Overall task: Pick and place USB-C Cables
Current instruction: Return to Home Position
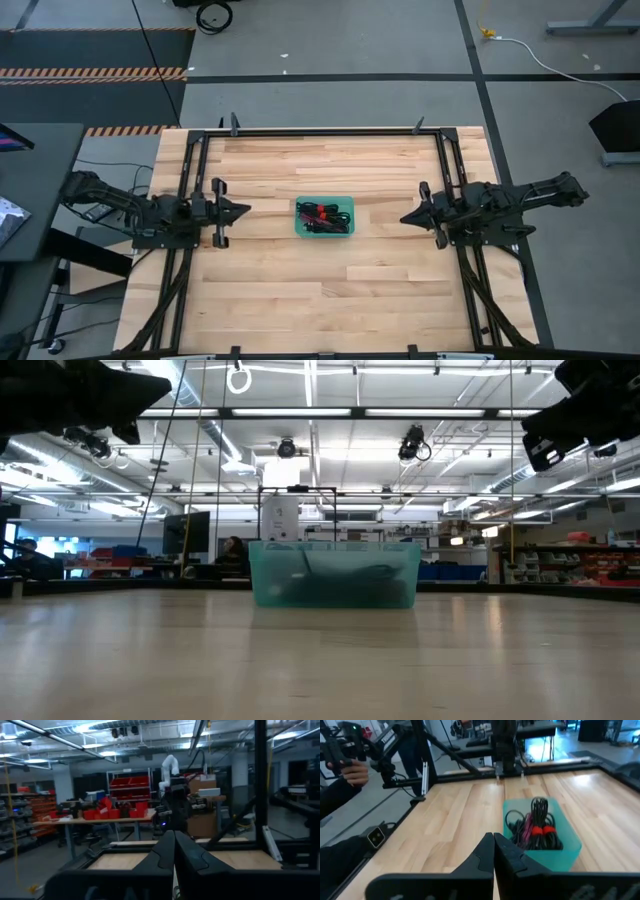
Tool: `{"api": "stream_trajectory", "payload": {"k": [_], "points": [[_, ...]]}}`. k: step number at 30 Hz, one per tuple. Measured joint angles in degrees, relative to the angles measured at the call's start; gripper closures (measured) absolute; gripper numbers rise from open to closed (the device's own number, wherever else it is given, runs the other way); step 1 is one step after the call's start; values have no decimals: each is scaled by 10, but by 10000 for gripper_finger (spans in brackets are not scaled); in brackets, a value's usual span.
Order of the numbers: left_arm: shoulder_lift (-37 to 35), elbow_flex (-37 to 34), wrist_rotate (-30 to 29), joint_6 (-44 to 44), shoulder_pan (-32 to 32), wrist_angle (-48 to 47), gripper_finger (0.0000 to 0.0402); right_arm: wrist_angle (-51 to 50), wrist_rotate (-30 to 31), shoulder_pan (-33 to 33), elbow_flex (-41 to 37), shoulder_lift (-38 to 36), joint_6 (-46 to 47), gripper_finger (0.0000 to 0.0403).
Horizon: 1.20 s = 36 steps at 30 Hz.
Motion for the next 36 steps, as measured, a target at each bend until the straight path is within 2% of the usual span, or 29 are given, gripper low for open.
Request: {"api": "stream_trajectory", "payload": {"k": [6,12,21,32,36], "points": [[1,0,-4,4,-1,-18,397,-7,0,-1,-11,-6,10,398],[-9,0,-7,-4,-1,-51,398,-33,-12,-1,-11,-45,11,398],[-86,0,35,-26,-1,-132,398,-52,-12,-1,-11,-119,13,398],[-159,0,44,-37,-1,-207,399,-52,-10,-1,-11,-123,10,398],[-167,0,44,-37,-1,-207,397,-14,-11,-1,-36,-123,8,398]]}}
